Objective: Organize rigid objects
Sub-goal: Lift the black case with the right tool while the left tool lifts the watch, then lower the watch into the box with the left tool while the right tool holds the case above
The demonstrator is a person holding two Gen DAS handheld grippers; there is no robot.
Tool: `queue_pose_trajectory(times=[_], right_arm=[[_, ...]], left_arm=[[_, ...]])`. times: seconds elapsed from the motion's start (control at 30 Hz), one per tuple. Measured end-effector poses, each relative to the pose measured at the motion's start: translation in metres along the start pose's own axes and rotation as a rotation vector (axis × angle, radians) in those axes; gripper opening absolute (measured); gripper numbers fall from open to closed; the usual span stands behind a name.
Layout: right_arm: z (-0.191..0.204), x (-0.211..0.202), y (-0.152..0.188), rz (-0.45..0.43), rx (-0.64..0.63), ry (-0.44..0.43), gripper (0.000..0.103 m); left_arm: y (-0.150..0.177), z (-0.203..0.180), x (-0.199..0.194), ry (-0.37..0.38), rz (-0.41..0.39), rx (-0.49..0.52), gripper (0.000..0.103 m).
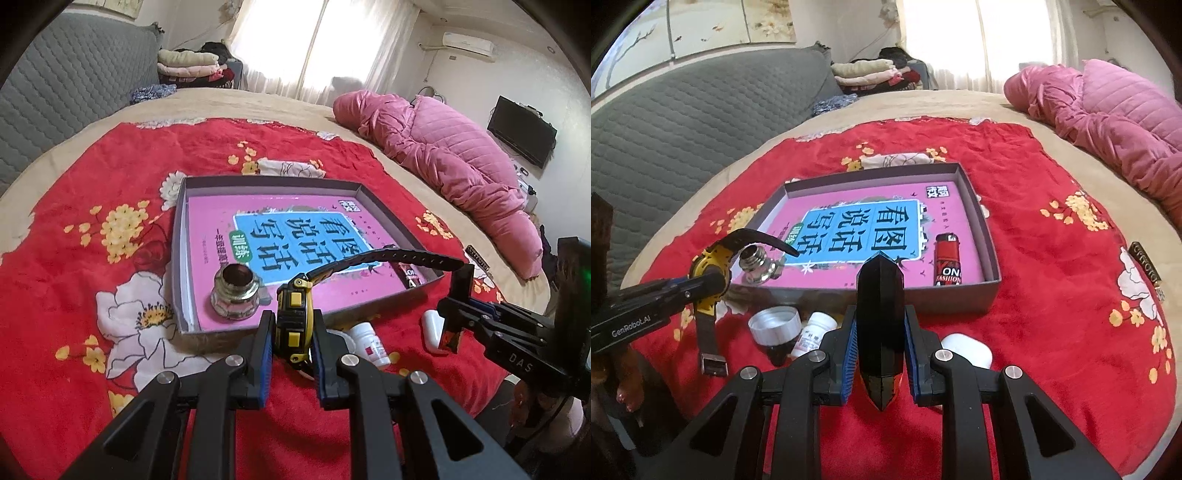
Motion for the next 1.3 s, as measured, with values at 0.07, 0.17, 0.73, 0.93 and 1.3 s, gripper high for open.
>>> queue_pose_trajectory(times=[0.07, 0.17, 0.73, 0.93, 1.3], right_arm=[[0.000, -0.001, -0.003, -0.006, 0.001, 0.002, 0.023], [-0.001, -0.002, -0.008, -0.013, -0.002, 0.010, 0.023], [-0.009, -0.011, -0.031, -0.054, 0.014, 0.045, 0.023], [-0.015, -0.011, -0.036, -0.060, 0.021, 0.066, 0.023], [-0.021, -0.010, -0.048, -0.067, 0.017, 0.099, 0.023]], left_arm=[[-0.003, -0.002, 0.000, 0.001, -0.004, -0.004, 0.018], [-0.007, -0.002, 0.001, 0.001, -0.010, -0.012, 0.018], [-0.030, -0.006, 0.010, -0.028, -0.042, -0.036, 0.018], [-0.032, -0.011, 0.018, -0.026, -0.023, -0.039, 0.018], [-0.042, -0.012, 0.040, -0.018, -0.023, -0.054, 0.018]])
Point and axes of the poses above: each gripper's, at about its wrist camera, not at the fingertips, and x roughly the way its jaws point, z to its left, y to its underside, the point moved 6 cm from there along x, roughly the way its jaws point, and after that the axes turned 7 degrees about -y, right-handed, at the moved point
